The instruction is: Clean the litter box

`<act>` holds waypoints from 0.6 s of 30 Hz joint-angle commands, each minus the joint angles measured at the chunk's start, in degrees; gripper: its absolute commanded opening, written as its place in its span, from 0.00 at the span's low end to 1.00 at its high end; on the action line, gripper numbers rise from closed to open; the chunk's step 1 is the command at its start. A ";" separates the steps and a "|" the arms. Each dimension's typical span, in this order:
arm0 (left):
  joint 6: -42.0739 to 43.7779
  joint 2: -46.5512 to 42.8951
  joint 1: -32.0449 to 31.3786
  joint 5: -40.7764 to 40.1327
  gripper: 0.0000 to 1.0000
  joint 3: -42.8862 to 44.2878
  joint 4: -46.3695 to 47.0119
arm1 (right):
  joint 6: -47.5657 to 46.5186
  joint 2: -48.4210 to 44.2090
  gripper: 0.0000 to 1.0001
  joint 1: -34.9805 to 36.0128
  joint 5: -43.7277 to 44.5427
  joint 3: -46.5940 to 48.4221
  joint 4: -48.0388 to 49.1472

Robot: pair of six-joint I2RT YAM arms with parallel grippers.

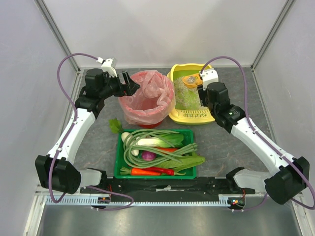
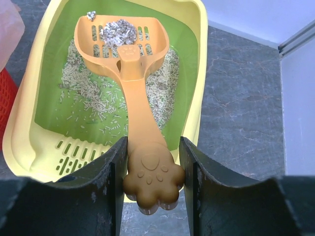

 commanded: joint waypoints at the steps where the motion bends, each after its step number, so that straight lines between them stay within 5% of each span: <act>1: 2.20 -1.44 0.32 -0.45 0.95 0.72 0.95 | -1.03 -0.13 0.00 -0.40 4.71 2.53 0.54; 5: 1.85 -1.71 0.32 -0.27 0.95 0.64 1.03 | 0.81 -3.28 0.00 -2.96 -3.36 -0.19 5.18; 18: 1.67 -2.06 0.32 -0.71 0.95 0.20 1.21 | -0.58 -5.31 0.00 -2.87 -3.57 5.42 4.75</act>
